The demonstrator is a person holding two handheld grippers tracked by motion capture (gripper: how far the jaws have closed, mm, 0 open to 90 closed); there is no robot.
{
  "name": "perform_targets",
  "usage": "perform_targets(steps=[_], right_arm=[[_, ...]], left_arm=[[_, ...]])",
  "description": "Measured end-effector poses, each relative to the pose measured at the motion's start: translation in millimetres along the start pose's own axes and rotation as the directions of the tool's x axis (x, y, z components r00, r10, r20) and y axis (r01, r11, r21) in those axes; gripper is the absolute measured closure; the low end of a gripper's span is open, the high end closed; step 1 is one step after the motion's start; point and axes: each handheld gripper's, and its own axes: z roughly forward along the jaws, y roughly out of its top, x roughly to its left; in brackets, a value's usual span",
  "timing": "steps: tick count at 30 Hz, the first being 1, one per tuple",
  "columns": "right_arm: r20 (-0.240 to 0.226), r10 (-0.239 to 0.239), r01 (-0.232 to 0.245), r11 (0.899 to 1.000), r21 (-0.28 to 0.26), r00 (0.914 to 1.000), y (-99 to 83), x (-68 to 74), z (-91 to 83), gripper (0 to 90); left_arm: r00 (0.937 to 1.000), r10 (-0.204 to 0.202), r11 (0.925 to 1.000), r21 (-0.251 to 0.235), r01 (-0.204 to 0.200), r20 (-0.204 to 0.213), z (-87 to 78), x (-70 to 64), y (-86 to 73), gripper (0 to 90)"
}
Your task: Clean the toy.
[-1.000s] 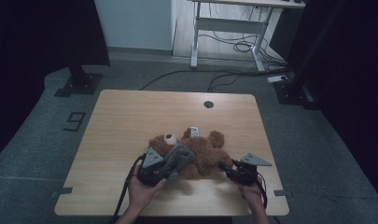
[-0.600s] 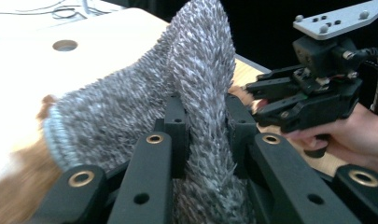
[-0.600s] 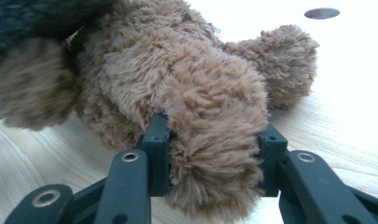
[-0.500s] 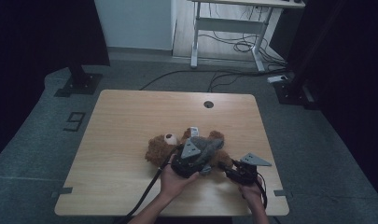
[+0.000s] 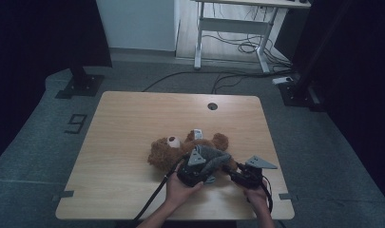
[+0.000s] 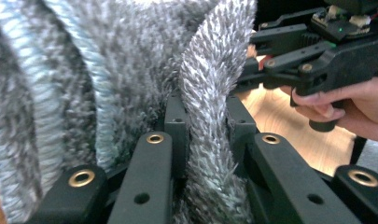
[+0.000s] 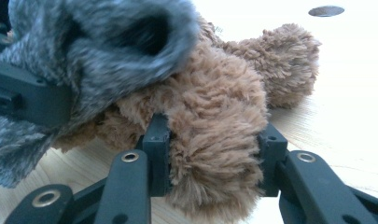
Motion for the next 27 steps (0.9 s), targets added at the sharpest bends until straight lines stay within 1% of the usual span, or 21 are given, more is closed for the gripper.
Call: perform_targets(steps=[1,3,7,14,16,17,18,21,23,24,25,26,27], right_arm=[[-0.001,-0.001,0.001,1.0,0.0,1.0,0.0,-0.1,-0.1,58.6],[-0.002,0.0,0.0,1.0,-0.001,1.0,-0.1,-0.3,0.1,58.5],[-0.002,0.0,0.0,1.0,-0.002,1.0,-0.2,-0.3,0.0,58.6],[-0.002,-0.002,0.002,1.0,-0.001,1.0,-0.2,-0.4,-0.3,58.5],[-0.002,-0.002,0.002,1.0,-0.001,1.0,-0.3,-0.5,-0.3,58.5],[-0.002,-0.001,0.001,1.0,-0.002,1.0,-0.3,-0.5,-0.3,58.5],[-0.002,-0.001,0.001,1.0,-0.002,1.0,-0.3,-0.5,-0.3,58.5],[-0.001,0.0,0.0,1.0,-0.003,1.0,-0.2,-0.8,-0.3,58.6],[-0.001,0.0,0.0,1.0,-0.003,1.0,-0.4,-0.8,-0.3,58.5],[-0.001,0.001,-0.001,1.0,-0.002,1.0,-0.5,-0.8,-0.1,58.6],[-0.001,0.004,-0.004,1.0,-0.003,1.0,-0.9,-0.6,0.5,58.6],[-0.001,0.004,-0.004,1.0,-0.003,1.0,-0.9,-0.6,0.5,58.6],[-0.002,0.008,-0.008,1.0,-0.003,1.0,-1.0,-0.4,0.6,58.6]], left_arm=[[0.9998,-0.013,0.9999,0.004,0.013,0.012,-1.7,2.4,-4.7,75.3],[0.9998,-0.016,0.9999,0.005,0.016,0.013,-2.2,2.8,-6.6,75.3],[0.9995,-0.027,0.9995,0.013,0.027,0.017,-4.2,4.5,-18.3,75.3],[0.9994,-0.03,0.9991,0.03,0.03,0.013,-3.2,5.7,-27.1,75.2],[0.9994,-0.032,0.9991,0.028,0.032,0.015,-4.1,5.6,-28.4,75.2],[0.9995,-0.025,0.9997,0.001,0.025,0.018,-8.5,4.0,-27.6,75.3],[0.9995,-0.025,0.9997,0.001,0.025,0.018,-8.5,4.0,-27.6,75.3],[0.9998,-0.01,0.9985,-0.054,0.011,0.015,-20.6,1.7,-20.4,75.3],[0.9999,-0.006,0.9946,-0.104,0.007,0.01,-31.3,1.5,-10.2,75.3],[1.0,-0.003,0.9926,-0.121,0.004,0.006,-33.9,0.7,-6.3,75.4],[0.9999,0.014,0.9896,-0.143,-0.014,-0.008,-36.1,-3.7,4.9,75.6],[0.9999,0.014,0.9896,-0.143,-0.014,-0.008,-36.1,-3.7,4.9,75.6],[0.9996,0.025,0.9891,-0.145,-0.026,-0.01,-34.5,-7.1,10.2,75.6]])
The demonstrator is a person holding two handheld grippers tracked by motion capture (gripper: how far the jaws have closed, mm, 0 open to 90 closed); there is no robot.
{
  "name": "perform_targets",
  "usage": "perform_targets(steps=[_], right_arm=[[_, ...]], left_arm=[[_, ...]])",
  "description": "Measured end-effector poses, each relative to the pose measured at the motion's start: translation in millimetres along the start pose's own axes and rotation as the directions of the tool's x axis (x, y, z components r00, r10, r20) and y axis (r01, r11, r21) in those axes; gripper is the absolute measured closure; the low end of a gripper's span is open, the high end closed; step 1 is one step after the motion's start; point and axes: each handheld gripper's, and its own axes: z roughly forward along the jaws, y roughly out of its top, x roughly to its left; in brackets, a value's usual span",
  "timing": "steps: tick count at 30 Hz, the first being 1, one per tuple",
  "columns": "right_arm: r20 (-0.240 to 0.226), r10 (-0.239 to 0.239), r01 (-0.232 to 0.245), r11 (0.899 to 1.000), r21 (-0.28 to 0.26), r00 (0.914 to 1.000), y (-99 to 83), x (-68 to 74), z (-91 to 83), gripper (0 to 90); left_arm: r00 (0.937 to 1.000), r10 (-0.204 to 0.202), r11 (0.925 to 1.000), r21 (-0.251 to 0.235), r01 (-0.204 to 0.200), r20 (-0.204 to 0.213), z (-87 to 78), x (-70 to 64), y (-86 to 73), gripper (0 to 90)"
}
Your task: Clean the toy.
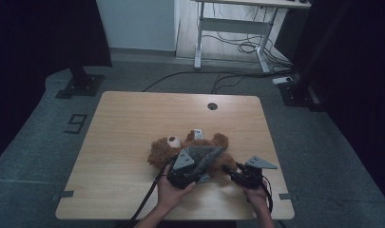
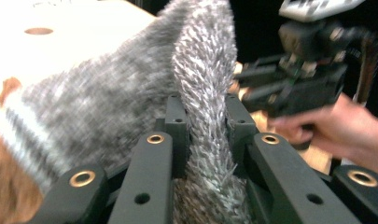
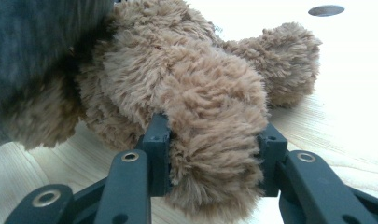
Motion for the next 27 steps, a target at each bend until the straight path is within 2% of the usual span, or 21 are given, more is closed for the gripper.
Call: perform_targets(steps=[1,2,3,6,11,16,22,25,26,27], right_arm=[[0.0,0.001,-0.001,1.0,0.0,1.0,-0.2,0.1,0.0,58.6],[0.0,0.0,0.0,1.0,-0.002,1.0,-0.5,0.1,-0.2,58.6],[0.0,0.0,0.0,1.0,-0.002,1.0,-0.5,0.1,-0.2,58.6],[0.001,-0.005,0.005,1.0,0.0,1.0,-0.4,-0.2,-0.7,58.6],[-0.001,-0.008,0.008,1.0,-0.001,1.0,-0.4,-0.7,-0.9,58.6],[-0.002,-0.013,0.013,1.0,0.002,0.9999,-0.2,-0.2,-1.1,58.6],[-0.004,-0.014,0.014,1.0,0.001,0.9999,0.0,0.0,-1.3,58.6],[-0.006,-0.015,0.015,1.0,0.003,0.9999,0.0,-0.4,-1.6,58.6],[-0.007,-0.013,0.013,1.0,0.003,0.9999,-0.1,-0.6,-1.8,58.6],[-0.007,-0.013,0.013,1.0,0.003,0.9999,-0.1,-0.6,-1.8,58.6]], left_arm=[[0.9999,0.013,0.9999,0.002,-0.013,0.002,4.0,-3.6,4.0,75.5],[0.9994,0.033,0.9991,0.025,-0.033,0.005,16.0,-9.7,8.0,75.6],[0.9994,0.033,0.9991,0.025,-0.033,0.005,16.0,-9.7,8.0,75.5],[0.9996,0.025,0.9962,0.083,-0.026,0.012,40.6,-13.7,2.4,75.5],[0.9999,0.013,0.9952,0.098,-0.012,-0.005,49.2,-10.2,-9.4,75.6],[0.9999,-0.008,0.9952,0.098,0.009,-0.014,40.3,0.0,-19.8,75.9],[0.9987,-0.035,0.9971,0.066,0.038,-0.038,14.7,10.5,-37.0,75.9],[0.9979,-0.047,0.9969,0.061,0.05,-0.044,7.5,14.3,-42.2,75.8],[0.9968,-0.06,0.9968,0.051,0.062,-0.053,-1.4,18.3,-47.3,75.7],[0.9968,-0.06,0.9968,0.051,0.062,-0.053,-1.4,18.3,-47.3,75.6]])
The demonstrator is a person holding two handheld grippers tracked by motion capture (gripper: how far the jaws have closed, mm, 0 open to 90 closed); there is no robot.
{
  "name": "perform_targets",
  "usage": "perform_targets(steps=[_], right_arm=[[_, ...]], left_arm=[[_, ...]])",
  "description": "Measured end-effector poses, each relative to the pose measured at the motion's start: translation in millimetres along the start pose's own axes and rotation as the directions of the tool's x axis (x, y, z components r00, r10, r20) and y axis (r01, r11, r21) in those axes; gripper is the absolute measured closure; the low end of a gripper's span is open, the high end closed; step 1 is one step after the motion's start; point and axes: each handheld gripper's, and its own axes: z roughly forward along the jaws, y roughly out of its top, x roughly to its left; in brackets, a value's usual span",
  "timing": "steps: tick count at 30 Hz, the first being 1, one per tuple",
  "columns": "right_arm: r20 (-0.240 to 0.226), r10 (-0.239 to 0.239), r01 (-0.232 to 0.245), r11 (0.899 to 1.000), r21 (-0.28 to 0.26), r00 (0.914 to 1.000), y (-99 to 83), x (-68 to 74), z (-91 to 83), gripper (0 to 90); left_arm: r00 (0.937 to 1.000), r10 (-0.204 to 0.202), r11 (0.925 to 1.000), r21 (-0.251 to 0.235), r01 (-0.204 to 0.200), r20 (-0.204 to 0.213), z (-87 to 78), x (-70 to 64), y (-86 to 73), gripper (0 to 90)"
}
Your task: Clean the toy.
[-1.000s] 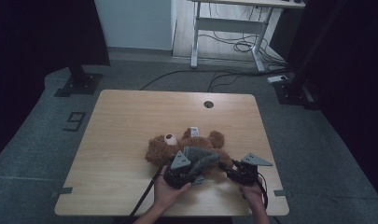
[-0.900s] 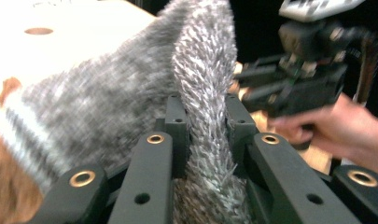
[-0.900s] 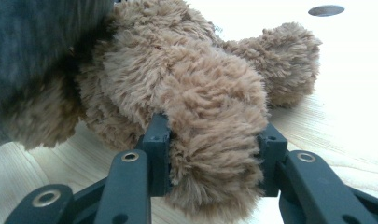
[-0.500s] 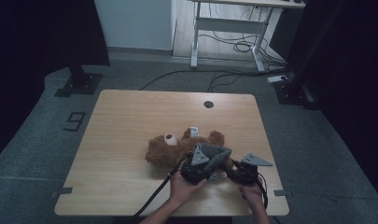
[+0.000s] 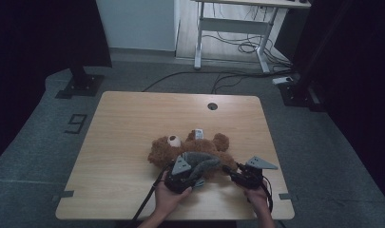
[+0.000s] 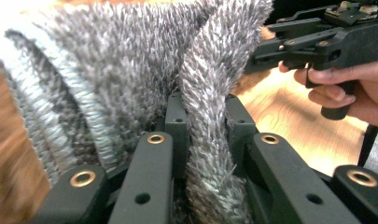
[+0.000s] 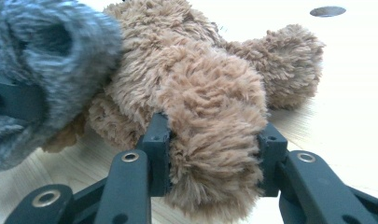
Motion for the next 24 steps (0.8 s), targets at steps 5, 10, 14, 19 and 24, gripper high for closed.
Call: perform_targets(steps=[5,10,14,19,24], right_arm=[[-0.002,-0.001,0.001,1.0,0.001,1.0,-0.1,-0.3,0.0,58.6],[0.001,-0.003,0.003,1.0,0.0,1.0,-0.1,0.1,-0.3,58.6],[0.001,-0.004,0.004,1.0,-0.001,1.0,-0.2,-0.1,-0.5,58.5],[0.007,-0.004,0.004,1.0,-0.004,1.0,-0.2,-0.3,-0.2,58.5],[0.018,-0.006,0.006,1.0,-0.01,0.9998,-0.1,0.4,0.3,58.4]], left_arm=[[0.9989,-0.045,0.9984,-0.036,0.044,-0.016,-20.4,13.0,-10.0,75.6],[0.9978,-0.05,0.9977,-0.049,0.047,-0.044,-35.0,22.3,-10.8,75.5],[0.9946,-0.063,0.9956,-0.075,0.057,-0.083,-50.1,30.7,-11.5,75.2],[0.991,-0.084,0.9927,-0.095,0.074,-0.104,-64.1,44.3,-9.4,75.2],[0.9908,-0.064,0.9919,-0.117,0.049,-0.12,-68.7,47.3,6.3,75.0]])
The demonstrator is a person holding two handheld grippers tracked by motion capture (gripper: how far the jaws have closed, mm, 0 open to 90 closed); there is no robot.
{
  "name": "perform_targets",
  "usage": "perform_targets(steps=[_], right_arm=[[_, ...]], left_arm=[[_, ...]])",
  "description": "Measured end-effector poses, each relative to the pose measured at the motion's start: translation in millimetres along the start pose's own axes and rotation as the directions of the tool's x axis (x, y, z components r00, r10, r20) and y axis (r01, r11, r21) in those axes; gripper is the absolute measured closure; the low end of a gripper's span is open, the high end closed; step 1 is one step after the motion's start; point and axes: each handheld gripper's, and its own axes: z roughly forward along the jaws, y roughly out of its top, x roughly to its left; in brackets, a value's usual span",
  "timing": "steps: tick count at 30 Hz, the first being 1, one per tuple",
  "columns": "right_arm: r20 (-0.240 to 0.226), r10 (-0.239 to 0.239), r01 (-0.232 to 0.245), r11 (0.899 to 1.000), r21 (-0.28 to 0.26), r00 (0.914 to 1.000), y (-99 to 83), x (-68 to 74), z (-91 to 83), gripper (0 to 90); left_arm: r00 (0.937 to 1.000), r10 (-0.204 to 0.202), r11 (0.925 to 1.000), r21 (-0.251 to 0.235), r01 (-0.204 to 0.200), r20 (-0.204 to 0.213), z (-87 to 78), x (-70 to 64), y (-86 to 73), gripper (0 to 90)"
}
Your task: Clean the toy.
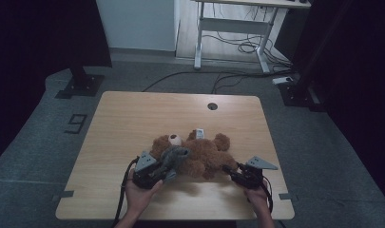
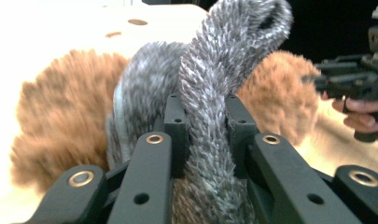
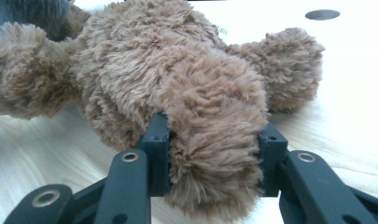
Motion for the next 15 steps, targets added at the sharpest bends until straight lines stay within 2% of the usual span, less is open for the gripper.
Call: perform_targets(steps=[1,2,3,4,7,9,11,15], right_arm=[[0.014,-0.01,0.011,1.0,-0.007,0.9999,0.3,0.7,0.4,58.3],[0.014,-0.01,0.011,1.0,-0.007,0.9999,0.3,0.7,0.4,58.3],[0.024,-0.02,0.02,1.0,-0.007,0.9995,0.5,1.3,1.1,58.3],[0.024,-0.02,0.02,1.0,-0.007,0.9995,0.5,1.3,1.1,58.3],[0.026,-0.02,0.02,1.0,-0.012,0.9995,0.8,0.0,2.8,58.3],[0.027,-0.02,0.02,1.0,-0.012,0.9994,1.0,-0.4,3.0,58.2],[0.027,-0.02,0.02,1.0,-0.013,0.9994,1.1,-0.4,3.0,58.2],[0.026,-0.024,0.024,1.0,-0.012,0.9994,1.3,-0.9,3.0,57.8]], left_arm=[[0.9999,0.012,0.9999,-0.011,-0.012,-0.01,0.8,3.1,11.1,75.0],[0.9999,0.012,0.9999,-0.011,-0.012,-0.01,0.8,3.1,11.1,75.0],[0.9997,0.015,0.9998,-0.014,-0.015,-0.019,3.4,8.2,23.1,74.9],[0.9997,0.015,0.9998,-0.014,-0.015,-0.019,3.4,8.2,23.1,74.9],[0.9997,0.016,0.9998,-0.008,-0.016,-0.021,9.5,17.1,40.1,74.7],[0.9989,0.028,0.9996,0.011,-0.028,-0.038,18.1,23.8,53.2,74.6],[0.9986,0.03,0.9994,0.017,-0.029,-0.043,21.2,26.1,56.0,74.7],[0.9988,0.011,0.9977,0.067,-0.007,-0.049,35.9,35.7,56.3,74.7]])
